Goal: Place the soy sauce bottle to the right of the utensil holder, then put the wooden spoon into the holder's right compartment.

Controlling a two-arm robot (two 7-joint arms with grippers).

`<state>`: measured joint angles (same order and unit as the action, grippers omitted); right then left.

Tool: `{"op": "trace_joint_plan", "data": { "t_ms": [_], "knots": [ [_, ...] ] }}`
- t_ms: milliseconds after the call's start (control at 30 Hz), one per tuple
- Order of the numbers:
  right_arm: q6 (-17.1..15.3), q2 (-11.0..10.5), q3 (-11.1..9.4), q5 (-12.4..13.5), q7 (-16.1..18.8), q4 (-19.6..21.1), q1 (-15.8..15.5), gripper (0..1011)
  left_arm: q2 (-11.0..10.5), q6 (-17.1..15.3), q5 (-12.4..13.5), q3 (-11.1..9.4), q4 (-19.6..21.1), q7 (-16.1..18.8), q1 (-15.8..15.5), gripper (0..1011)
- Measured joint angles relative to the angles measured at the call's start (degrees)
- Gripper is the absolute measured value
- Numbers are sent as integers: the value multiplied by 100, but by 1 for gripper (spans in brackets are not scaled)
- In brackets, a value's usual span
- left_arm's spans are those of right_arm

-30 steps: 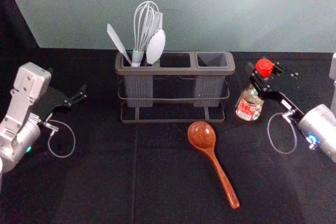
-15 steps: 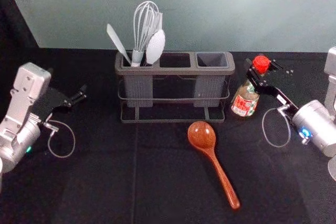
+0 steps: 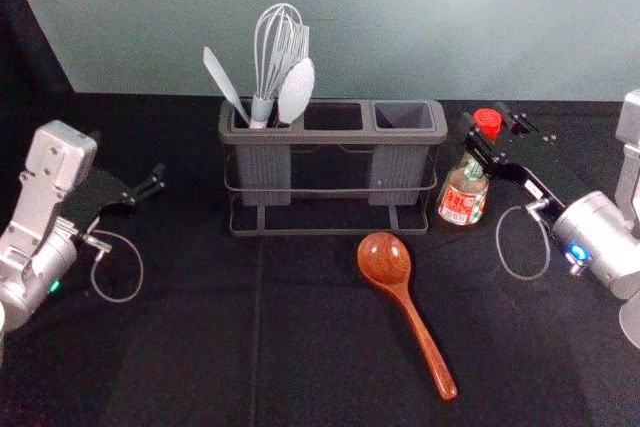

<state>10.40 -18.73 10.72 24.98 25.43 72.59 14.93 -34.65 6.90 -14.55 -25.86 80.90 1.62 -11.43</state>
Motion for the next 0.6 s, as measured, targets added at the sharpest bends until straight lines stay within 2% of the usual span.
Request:
{"op": "trace_joint_plan", "data": {
  "t_ms": [33, 133, 333, 367, 467, 600],
  "knots": [
    [2, -1, -3, 3, -2, 9, -5, 554, 0, 0, 0, 0, 0, 0, 0, 1011],
    [8, -24, -22, 7, -8, 118, -51, 677, 0, 0, 0, 0, 0, 0, 0, 1011],
    [25, -100, -90, -5, -69, 412, -178, 820, 0, 0, 0, 0, 0, 0, 0, 1011],
    [25, -125, -107, -15, -102, 510, -224, 882, 0, 0, 0, 0, 0, 0, 0, 1011],
    [-4, -172, -130, -62, -175, 730, -332, 963, 0, 0, 0, 0, 0, 0, 0, 1011],
    [-96, -231, -160, -153, -311, 1064, -511, 1002, 0, 0, 0, 0, 0, 0, 0, 1011]
  ]
}}
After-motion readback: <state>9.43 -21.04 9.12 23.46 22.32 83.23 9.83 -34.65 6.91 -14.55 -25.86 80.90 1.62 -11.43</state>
